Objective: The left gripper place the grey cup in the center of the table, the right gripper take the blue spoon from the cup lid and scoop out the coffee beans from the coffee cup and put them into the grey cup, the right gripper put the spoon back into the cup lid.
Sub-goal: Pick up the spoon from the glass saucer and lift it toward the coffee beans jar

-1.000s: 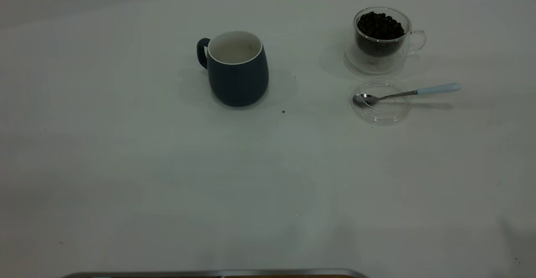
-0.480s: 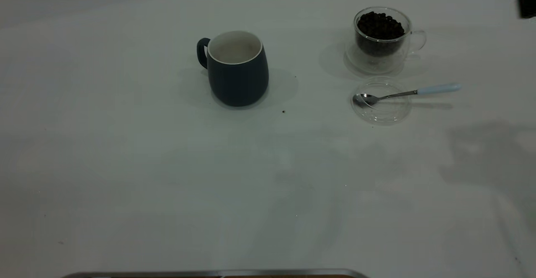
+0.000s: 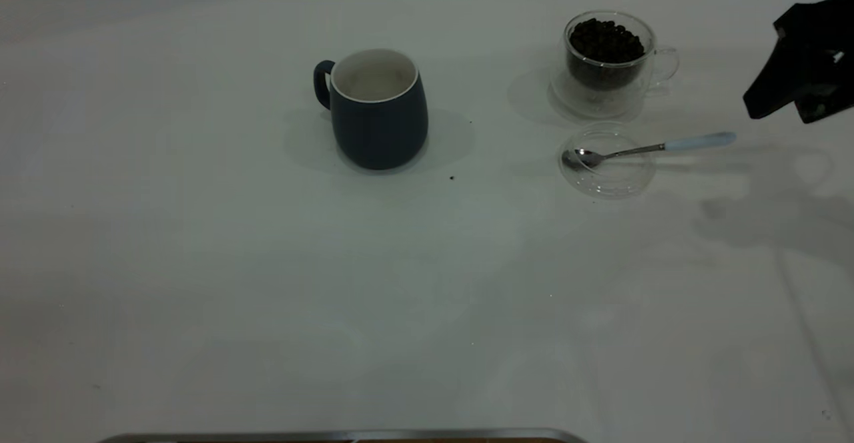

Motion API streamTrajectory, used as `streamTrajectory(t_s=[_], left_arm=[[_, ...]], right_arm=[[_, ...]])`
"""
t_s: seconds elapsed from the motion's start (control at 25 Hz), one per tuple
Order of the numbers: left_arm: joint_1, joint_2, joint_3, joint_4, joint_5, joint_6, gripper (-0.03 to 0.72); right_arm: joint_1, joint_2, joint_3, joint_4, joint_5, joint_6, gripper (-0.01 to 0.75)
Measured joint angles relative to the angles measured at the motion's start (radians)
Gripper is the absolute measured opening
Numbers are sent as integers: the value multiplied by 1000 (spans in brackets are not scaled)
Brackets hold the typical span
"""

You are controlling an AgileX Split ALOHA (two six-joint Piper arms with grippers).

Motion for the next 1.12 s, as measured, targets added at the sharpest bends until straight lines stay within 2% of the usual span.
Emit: streamTrajectory(t_s=[0.28,0.52,0.76,1.12], left_arm=[[0,0,0,0,0,0,508],[0,0,0,0,0,0,508],[0,0,0,0,0,0,508],[0,0,0,0,0,2,508]], right_arm=[[-117,153,-92,222,174,-249,557],[-184,272,-181,296,270,-334,557],[-195,386,-293,289,377,-338,557],[-192,484,-353,297,417,-338,557]])
